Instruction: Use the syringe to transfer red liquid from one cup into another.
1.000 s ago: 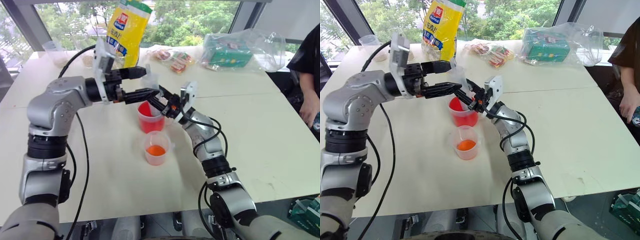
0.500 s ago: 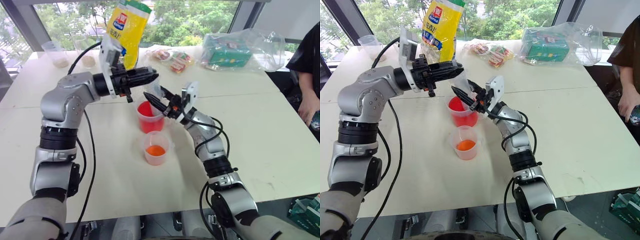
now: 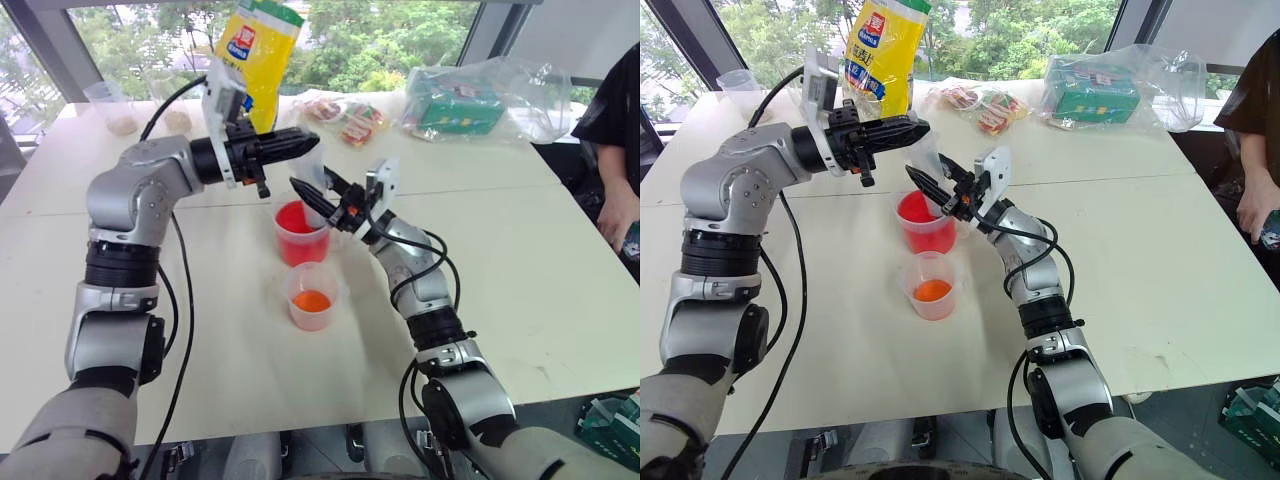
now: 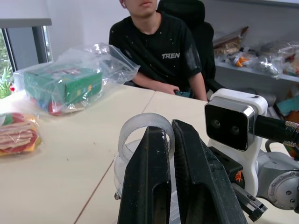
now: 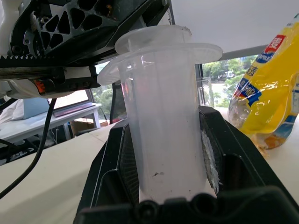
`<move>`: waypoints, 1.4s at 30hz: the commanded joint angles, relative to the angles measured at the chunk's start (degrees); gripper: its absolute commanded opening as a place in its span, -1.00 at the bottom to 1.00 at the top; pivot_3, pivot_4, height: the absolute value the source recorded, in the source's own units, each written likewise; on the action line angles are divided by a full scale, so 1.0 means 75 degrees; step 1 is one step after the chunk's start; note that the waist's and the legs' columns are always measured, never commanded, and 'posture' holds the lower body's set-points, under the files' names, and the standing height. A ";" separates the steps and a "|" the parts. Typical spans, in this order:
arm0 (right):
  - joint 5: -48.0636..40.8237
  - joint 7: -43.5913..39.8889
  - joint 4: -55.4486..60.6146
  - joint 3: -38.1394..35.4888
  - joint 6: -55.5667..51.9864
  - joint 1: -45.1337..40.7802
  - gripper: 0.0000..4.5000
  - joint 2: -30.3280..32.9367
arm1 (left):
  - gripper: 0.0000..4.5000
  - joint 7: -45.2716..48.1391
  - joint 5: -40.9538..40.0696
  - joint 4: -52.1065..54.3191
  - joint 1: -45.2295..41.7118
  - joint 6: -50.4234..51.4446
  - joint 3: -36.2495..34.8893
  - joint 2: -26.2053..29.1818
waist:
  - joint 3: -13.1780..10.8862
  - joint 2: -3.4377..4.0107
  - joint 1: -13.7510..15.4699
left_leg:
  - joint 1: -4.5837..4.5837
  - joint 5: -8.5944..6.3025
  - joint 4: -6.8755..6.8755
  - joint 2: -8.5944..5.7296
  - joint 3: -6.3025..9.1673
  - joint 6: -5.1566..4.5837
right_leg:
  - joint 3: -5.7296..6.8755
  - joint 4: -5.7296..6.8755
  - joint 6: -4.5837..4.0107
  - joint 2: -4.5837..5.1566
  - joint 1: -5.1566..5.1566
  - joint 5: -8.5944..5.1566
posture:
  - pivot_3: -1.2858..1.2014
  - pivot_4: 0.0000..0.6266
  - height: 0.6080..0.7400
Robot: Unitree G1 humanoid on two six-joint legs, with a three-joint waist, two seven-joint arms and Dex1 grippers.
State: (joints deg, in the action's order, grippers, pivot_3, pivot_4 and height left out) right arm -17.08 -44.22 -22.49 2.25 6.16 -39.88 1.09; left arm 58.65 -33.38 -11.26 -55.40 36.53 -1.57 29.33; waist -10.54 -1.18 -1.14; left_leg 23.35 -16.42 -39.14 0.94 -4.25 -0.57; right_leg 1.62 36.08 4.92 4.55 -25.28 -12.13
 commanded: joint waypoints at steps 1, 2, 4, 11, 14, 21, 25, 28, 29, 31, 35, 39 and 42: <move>0.0053 -0.0270 -0.0153 0.0272 -0.0012 0.0068 -0.37 -0.0092 | -0.97 -0.0175 -0.0006 0.0153 -0.0658 -0.0458 -0.0534 0.0154 | 0.0000 0.0000 0.0000 | 0.0001 0.0000 0.0000 0.0000 0.0000 0.0000 | 0.0000 0.0000 0.0000 0.0000 0.0000 0.0000 | 0.03 -0.52 1.00; 0.0047 -0.0274 -0.0168 0.0272 -0.0009 0.0067 -0.37 -0.0100 | -0.97 -0.0170 0.0000 0.0151 -0.0679 -0.0462 -0.0546 0.0168 | 0.0000 0.0000 0.0000 | 0.0001 0.0000 0.0000 0.0000 0.0000 0.0000 | 0.0000 -0.0001 0.0000 0.0000 0.0000 0.0000 | 0.03 -0.52 1.00; 0.0040 -0.0292 -0.0185 0.0283 -0.0005 0.0062 -0.37 -0.0110 | -0.97 -0.0186 -0.0007 0.0134 -0.0758 -0.0456 -0.0598 0.0203 | 0.0000 0.0000 0.0000 | 0.0001 0.0000 0.0000 0.0000 0.0000 0.0000 | 0.0000 0.0000 0.0000 0.0000 0.0000 0.0000 | 0.03 -0.52 1.00; 0.0031 -0.0328 -0.0234 0.0293 -0.0011 0.0023 -0.37 -0.0152 | -0.97 -0.0223 0.0059 -0.0144 -0.1063 -0.0633 -0.0701 0.0317 | 0.0000 0.0000 0.0000 | 0.0001 0.0000 0.0000 0.0000 0.0000 0.0000 | 0.0000 0.0000 0.0000 0.0000 -0.0001 0.0000 | 0.03 -0.52 1.00; 0.0012 -0.0329 -0.0166 0.0291 -0.0040 0.0023 -0.37 -0.0156 | -0.97 -0.0219 0.0060 -0.0134 -0.1057 -0.0632 -0.0690 0.0318 | 0.0000 0.0000 0.0000 | 0.0001 0.0000 0.0000 0.0000 0.0000 0.0000 | 0.0000 0.0000 0.0000 0.0000 -0.0001 0.0000 | 0.03 -0.52 1.00; -0.0143 -0.0209 0.0390 0.0204 -0.0239 -0.0104 -0.37 -0.0137 | -0.97 -0.0012 0.0043 0.0119 -0.0710 -0.0472 -0.0472 0.0375 | 0.0000 0.0000 -0.0002 | 0.0002 0.0000 0.0000 0.0000 0.0000 0.0000 | 0.0000 0.0000 0.0000 0.0001 -0.0001 0.0000 | 0.03 -0.52 1.00; -0.0284 -0.0108 0.0830 0.0141 -0.0529 -0.0196 -0.37 -0.0120 | -0.97 0.0064 0.0066 0.0265 -0.0457 -0.0399 -0.0366 0.0440 | -0.0001 0.0001 -0.0002 | 0.0003 0.0000 0.0000 0.0001 0.0000 0.0000 | 0.0000 0.0000 0.0000 0.0001 -0.0003 0.0000 | 0.03 -0.52 1.00; -0.0393 -0.0065 0.1130 0.0101 -0.0741 -0.0233 -0.37 -0.0111 | -0.97 0.0095 0.0009 0.0414 -0.0237 -0.0251 -0.0335 0.0517 | -0.0001 0.0001 -0.0002 | 0.0002 0.0000 0.0000 0.0001 0.0000 0.0000 | 0.0000 0.0001 0.0000 0.0001 -0.0003 0.0000 | 0.03 -0.52 1.00; -0.0443 -0.0062 0.1236 0.0084 -0.0823 -0.0256 -0.37 -0.0107 | -0.84 0.0109 0.0013 0.0484 -0.0126 -0.0195 -0.0312 0.0570 | -0.0001 0.0001 -0.0004 | 0.0002 0.0000 0.0000 0.0001 0.0000 0.0000 | 0.0000 0.0001 0.0000 0.0001 -0.0003 0.0000 | 0.03 -0.52 1.00; -0.0531 -0.0057 0.1387 0.0057 -0.0980 -0.0296 -0.37 -0.0105 | -0.52 0.0122 -0.0023 0.0623 0.0054 -0.0070 -0.0322 0.0666 | -0.0001 0.0001 -0.0016 | 0.0002 0.0000 0.0000 0.0002 0.0001 0.0000 | 0.0000 0.0001 0.0000 0.0001 -0.0004 0.0000 | 0.03 -0.52 1.00; -0.0666 0.0003 0.1481 -0.0045 -0.1155 -0.0398 -0.37 -0.0103 | 0.38 0.0102 -0.0131 0.0937 0.0421 0.0214 -0.0467 0.0996 | -0.0001 0.0001 0.0001 | 0.0003 0.0000 0.0001 0.0002 0.0001 0.0000 | -0.0001 0.0001 0.0000 0.0002 -0.0004 0.0000 | 0.03 -0.52 1.00; -0.0756 0.0065 0.1434 -0.0178 -0.1181 -0.0530 -0.37 -0.0063 | 0.98 0.0256 -0.0380 0.1363 0.0912 0.0490 -0.0738 0.1544 | -0.0002 0.0002 -0.0014 | 0.0002 0.0000 0.0001 0.0003 0.0002 0.0000 | 0.0000 0.0001 0.0000 0.0001 -0.0005 0.0000 | 0.03 -0.52 1.00; -0.0871 0.0122 0.1537 -0.0243 -0.1253 -0.0594 -0.37 -0.0030 | 0.98 0.0184 -0.0496 0.1498 0.1128 0.0653 -0.0979 0.1835 | -0.0002 0.0001 -0.0006 | 0.0004 0.0000 0.0001 0.0004 0.0003 0.0000 | 0.0001 0.0001 -0.0001 0.0000 -0.0007 0.0000 | 0.03 -0.52 1.00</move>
State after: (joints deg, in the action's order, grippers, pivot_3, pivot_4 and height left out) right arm -21.88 -43.47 -14.23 1.33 -3.56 -42.78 1.07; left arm 60.01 -35.75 -2.54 -46.39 41.25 -6.02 41.65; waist -10.56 -1.17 -1.19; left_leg 23.39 -16.42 -39.14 0.97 -4.23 -0.57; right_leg 1.62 36.08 4.91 4.55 -25.33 -12.14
